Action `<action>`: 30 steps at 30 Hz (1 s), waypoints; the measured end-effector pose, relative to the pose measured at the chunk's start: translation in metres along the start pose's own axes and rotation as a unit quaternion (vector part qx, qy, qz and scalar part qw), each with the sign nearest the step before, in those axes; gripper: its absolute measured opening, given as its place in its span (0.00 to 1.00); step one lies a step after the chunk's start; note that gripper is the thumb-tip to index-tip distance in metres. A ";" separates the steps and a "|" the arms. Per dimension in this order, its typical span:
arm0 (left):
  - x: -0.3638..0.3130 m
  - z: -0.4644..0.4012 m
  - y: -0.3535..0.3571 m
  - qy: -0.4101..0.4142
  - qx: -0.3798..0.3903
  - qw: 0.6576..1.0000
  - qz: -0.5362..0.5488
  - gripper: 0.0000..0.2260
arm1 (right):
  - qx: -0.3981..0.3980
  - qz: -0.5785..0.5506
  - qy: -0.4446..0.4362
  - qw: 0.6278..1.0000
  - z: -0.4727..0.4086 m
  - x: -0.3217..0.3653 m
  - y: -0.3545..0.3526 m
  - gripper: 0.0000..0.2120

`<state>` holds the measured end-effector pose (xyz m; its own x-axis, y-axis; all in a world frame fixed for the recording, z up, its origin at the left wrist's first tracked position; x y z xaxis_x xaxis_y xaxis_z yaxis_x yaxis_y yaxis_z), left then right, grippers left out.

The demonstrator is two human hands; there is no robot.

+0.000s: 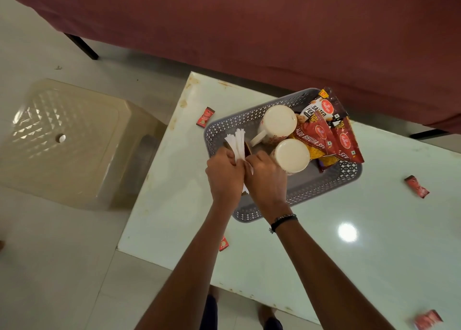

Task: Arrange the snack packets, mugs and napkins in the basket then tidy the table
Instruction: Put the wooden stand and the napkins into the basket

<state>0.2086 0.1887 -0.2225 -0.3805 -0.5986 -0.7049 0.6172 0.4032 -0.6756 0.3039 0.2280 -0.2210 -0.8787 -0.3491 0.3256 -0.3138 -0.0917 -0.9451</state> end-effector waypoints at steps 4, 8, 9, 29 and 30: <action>-0.001 -0.006 0.004 0.023 -0.007 1.000 -0.018 0.02 | -0.004 0.023 0.016 1.000 -0.001 -0.005 0.000 0.08; 0.002 -0.009 0.008 0.036 -0.011 0.999 -0.027 0.02 | 0.009 0.028 0.017 0.999 0.002 -0.009 0.004 0.10; 0.002 -0.010 0.009 0.039 -0.012 0.999 -0.029 0.03 | 0.010 0.032 0.017 0.999 0.002 -0.010 0.005 0.11; 0.042 0.014 -0.024 -0.137 -0.093 0.975 0.147 0.14 | -0.096 -0.270 0.384 0.877 -0.060 -0.189 -0.095 0.12; 0.049 0.013 -0.021 -0.171 -0.080 0.970 0.152 0.14 | -0.050 -0.259 0.407 0.875 -0.068 -0.198 -0.090 0.13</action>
<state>0.1863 0.1424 -0.2402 0.0699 -0.6182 -0.7829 0.5393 0.6837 -0.4917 0.4815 0.3689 -0.1987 -0.5615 0.4982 0.6607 -0.7403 0.0544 -0.6701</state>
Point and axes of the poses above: each hand's wrist, its own z-axis away from the middle knuckle, its own y-axis out of the palm, x = y × z, the point moved 5 cm from there along -z, towards the middle knuckle, and after that the axes turned 4 degrees about y, right-handed, at the moved point
